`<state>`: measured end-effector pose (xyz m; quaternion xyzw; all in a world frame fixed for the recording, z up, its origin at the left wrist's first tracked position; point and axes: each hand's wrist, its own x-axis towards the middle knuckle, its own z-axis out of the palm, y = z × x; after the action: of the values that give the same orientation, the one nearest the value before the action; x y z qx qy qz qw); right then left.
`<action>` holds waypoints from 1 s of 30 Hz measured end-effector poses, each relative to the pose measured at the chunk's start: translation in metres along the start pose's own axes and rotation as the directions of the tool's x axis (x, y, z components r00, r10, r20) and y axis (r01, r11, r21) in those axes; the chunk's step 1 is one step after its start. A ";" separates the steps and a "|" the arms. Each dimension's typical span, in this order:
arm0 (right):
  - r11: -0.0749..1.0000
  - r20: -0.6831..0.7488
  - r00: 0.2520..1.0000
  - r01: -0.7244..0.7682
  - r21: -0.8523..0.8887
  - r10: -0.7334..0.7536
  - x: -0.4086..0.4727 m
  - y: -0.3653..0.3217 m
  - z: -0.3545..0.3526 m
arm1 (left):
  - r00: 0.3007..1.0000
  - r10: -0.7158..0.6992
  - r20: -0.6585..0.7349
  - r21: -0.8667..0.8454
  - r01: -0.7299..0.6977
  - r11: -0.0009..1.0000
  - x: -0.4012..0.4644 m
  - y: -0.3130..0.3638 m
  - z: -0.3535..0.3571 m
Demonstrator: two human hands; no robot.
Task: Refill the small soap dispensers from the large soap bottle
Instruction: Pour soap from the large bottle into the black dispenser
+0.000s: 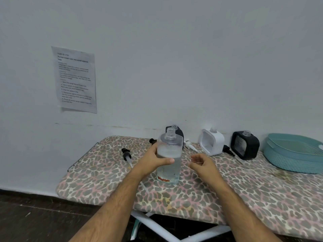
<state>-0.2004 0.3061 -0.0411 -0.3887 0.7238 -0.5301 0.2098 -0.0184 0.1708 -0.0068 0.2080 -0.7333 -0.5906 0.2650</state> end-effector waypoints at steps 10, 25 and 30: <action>0.997 -0.128 0.992 0.002 -0.076 -0.011 0.027 -0.005 0.025 | 0.991 0.023 -0.129 -0.032 -0.028 0.999 0.008 -0.010 -0.023; 0.993 -0.162 0.984 0.052 -0.107 -0.069 0.110 -0.028 0.060 | 0.993 0.010 -0.120 -0.038 -0.014 0.999 0.020 -0.032 -0.023; 0.989 -0.082 0.996 0.025 -0.144 -0.037 0.124 -0.027 0.068 | 0.992 -0.015 -0.122 -0.095 0.004 0.995 0.020 -0.038 -0.023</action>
<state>-0.2185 0.1637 -0.0263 -0.3911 0.7621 -0.4959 0.1424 -0.0198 0.1327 -0.0368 0.2345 -0.6857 -0.6122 0.3162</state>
